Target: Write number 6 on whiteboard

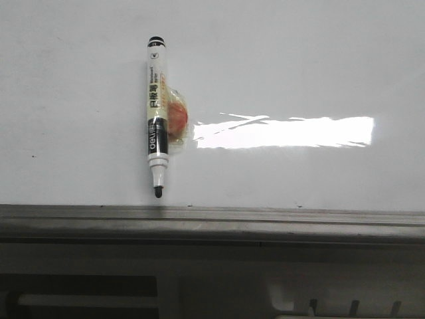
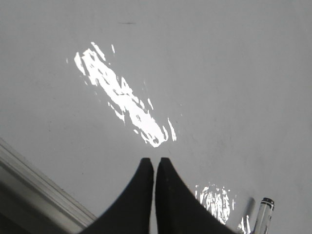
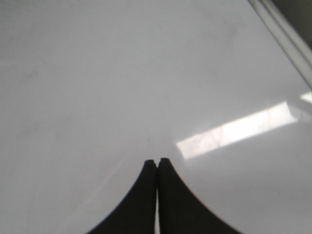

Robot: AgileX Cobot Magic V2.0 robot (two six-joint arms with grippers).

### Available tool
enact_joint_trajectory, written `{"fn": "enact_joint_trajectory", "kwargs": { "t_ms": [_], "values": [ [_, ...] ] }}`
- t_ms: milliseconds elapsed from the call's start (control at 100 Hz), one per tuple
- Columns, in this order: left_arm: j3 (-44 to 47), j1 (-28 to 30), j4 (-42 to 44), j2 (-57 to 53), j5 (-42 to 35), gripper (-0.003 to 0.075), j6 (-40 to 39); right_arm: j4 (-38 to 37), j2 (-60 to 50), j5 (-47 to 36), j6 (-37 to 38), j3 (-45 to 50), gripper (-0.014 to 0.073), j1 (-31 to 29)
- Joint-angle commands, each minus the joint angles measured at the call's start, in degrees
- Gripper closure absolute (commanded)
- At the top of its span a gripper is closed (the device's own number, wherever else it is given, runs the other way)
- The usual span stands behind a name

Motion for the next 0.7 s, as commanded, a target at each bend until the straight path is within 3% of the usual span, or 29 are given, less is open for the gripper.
{"fn": "enact_joint_trajectory", "kwargs": {
  "t_ms": [0, 90, 270, 370, 490, 540, 600, 690],
  "values": [
    [-3.3, -0.1, -0.9, -1.3, 0.9, 0.0739, 6.6, 2.0, -0.8, 1.8, 0.4, -5.5, 0.0657, 0.1],
    [-8.9, -0.1, 0.7, 1.6, 5.9, 0.0739, 17.2, 2.0, -0.1, 9.6, 0.4, -11.4, 0.0657, 0.1],
    [-21.1, -0.1, 7.1, 14.7, 16.8, 0.0725, 26.1, 1.9, 6.8, 27.5, -3.8, -22.1, 0.0648, 0.1],
    [-25.0, -3.0, 8.1, 21.2, 18.1, 0.0608, 27.7, 2.0, 11.3, 34.1, -8.4, -26.3, 0.0543, 0.1],
    [-27.0, -7.9, 8.3, 28.4, 20.9, 0.0337, 31.2, 2.1, 13.8, 36.3, -9.1, -29.5, 0.0314, 0.9],
    [-27.2, -10.8, 8.3, 31.2, 21.7, 0.0261, 32.7, 2.2, 13.9, 36.3, -9.1, -30.1, 0.0234, 1.7],
    [-27.6, -14.4, 8.1, 34.8, 21.9, 0.0237, 33.3, 2.2, 14.0, 36.3, -9.1, -30.3, 0.0178, 2.8],
    [-29.0, -20.4, 8.1, 40.3, 21.3, 0.0271, 33.3, 2.2, 14.1, 36.9, -9.6, -30.3, 0.0178, 4.0]
  ]
}}
